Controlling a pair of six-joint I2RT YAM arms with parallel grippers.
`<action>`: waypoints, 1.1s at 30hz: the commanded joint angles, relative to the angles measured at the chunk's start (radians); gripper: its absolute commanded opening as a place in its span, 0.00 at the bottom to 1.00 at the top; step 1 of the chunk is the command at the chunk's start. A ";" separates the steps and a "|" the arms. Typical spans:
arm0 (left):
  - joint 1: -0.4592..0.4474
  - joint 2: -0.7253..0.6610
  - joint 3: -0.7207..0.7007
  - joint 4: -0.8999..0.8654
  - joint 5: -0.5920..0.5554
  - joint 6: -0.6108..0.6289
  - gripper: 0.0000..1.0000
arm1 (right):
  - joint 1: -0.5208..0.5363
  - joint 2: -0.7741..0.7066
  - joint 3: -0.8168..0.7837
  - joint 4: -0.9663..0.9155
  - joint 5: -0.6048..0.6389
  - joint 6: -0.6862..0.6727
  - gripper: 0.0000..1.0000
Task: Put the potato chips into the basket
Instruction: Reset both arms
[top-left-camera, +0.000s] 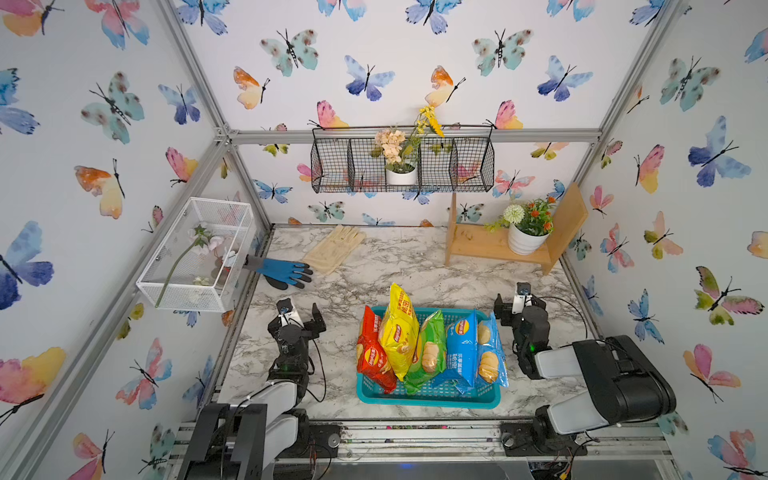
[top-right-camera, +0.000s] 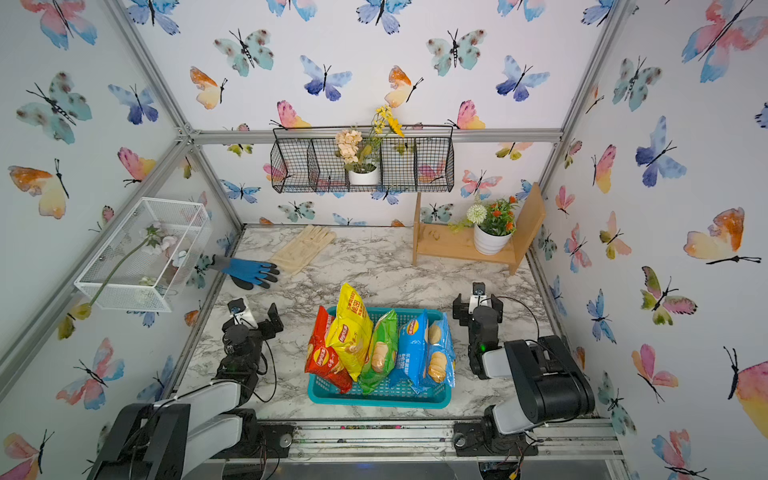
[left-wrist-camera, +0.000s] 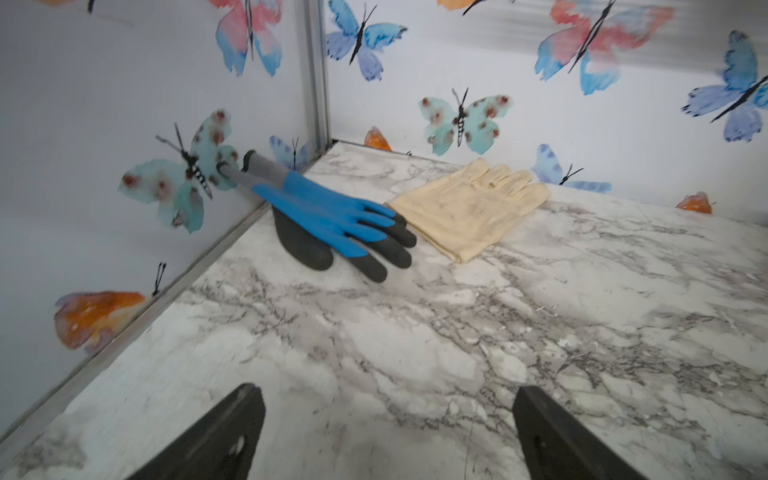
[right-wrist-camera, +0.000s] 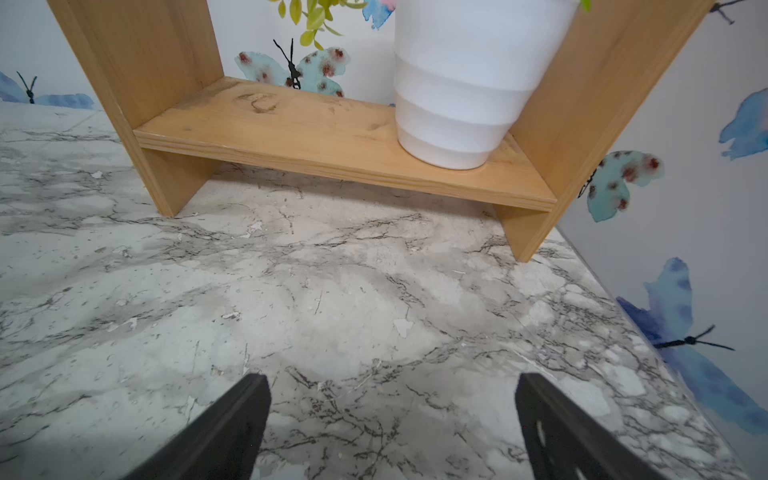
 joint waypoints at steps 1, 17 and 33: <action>0.016 0.091 -0.017 0.238 0.107 0.055 0.99 | -0.034 0.061 -0.016 0.183 -0.065 0.028 0.98; 0.023 0.243 0.112 0.137 0.115 0.057 0.99 | -0.062 0.059 0.042 0.056 -0.098 0.048 0.98; 0.012 0.241 0.114 0.133 0.098 0.064 0.99 | -0.065 0.046 0.027 0.071 -0.102 0.048 0.98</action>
